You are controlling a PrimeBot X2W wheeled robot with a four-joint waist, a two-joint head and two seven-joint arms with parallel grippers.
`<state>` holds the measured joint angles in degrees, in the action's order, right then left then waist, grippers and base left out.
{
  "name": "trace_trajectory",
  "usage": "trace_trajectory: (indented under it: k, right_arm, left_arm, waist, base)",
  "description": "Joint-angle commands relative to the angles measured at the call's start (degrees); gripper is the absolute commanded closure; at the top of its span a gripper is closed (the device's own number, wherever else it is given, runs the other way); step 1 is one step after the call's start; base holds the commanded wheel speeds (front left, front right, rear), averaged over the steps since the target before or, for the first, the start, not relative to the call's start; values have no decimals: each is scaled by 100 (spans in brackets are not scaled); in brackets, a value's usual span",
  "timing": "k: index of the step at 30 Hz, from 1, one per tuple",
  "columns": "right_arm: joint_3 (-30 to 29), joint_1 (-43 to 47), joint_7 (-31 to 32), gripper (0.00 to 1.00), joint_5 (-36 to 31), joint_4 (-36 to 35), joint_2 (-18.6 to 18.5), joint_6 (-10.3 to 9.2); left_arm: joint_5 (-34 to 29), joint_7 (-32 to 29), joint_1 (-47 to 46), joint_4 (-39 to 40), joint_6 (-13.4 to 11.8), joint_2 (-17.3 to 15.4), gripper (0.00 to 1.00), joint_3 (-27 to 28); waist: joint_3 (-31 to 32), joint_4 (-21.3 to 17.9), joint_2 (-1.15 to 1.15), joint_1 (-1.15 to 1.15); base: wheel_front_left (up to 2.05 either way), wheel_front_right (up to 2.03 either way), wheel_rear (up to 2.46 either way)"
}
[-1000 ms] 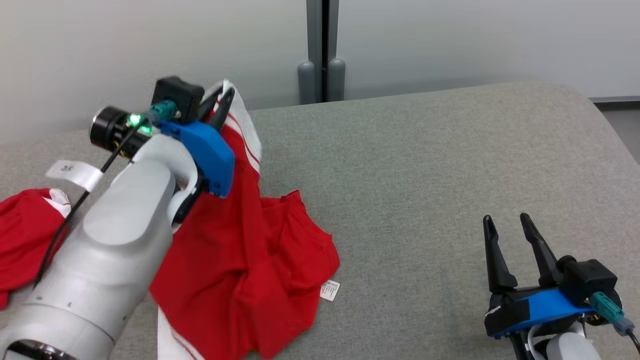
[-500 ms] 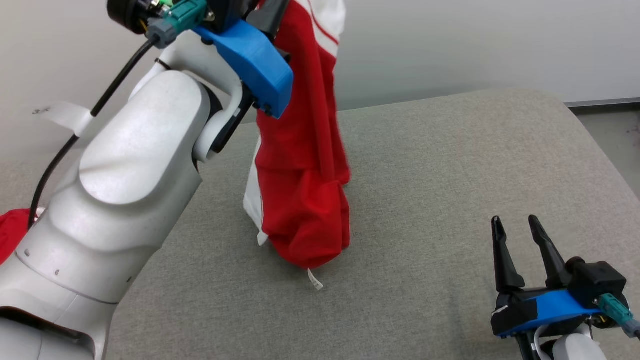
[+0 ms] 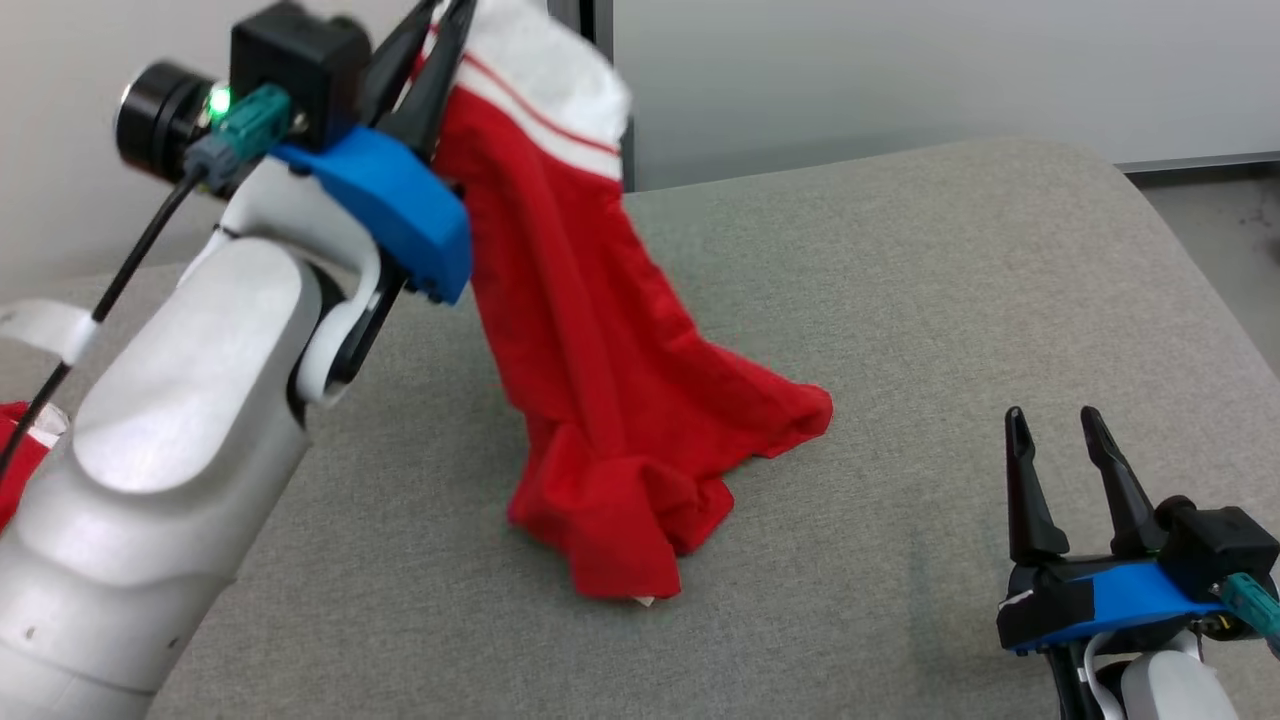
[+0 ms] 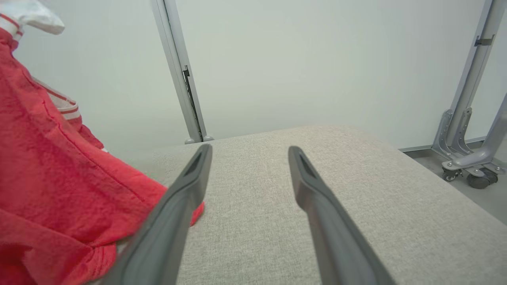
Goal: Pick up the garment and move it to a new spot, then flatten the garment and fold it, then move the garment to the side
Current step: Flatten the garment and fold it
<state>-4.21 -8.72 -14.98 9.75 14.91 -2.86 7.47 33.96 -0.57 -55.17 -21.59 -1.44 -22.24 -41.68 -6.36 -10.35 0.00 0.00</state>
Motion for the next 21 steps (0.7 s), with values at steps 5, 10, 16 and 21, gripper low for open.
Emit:
trace_trajectory:
  k: [5,10,16,21]
  right_arm:
    - [-49,-61,-30,0,22,-52,-7,4]
    - [-38,-124,-29,0,1,-24,-6,4]
    - [19,-179,-30,0,-16,43,-6,4]
    - [68,-223,-30,0,-68,95,-6,4]
  left_arm:
    - [172,218,874,-193,-221,-487,100,161]
    - [480,513,1782,-400,-423,-746,100,357]
    - [859,958,2765,-693,-536,-676,100,512]
    - [1035,1292,3232,-966,-517,-476,100,558]
  waist:
    - [-209,103,0,0]
    - [-360,178,0,0]
    - [-479,259,0,0]
    - [-494,329,0,0]
  base:
    - [0,0,0]
    - [0,0,0]
    - [0,0,0]
    - [0,0,0]
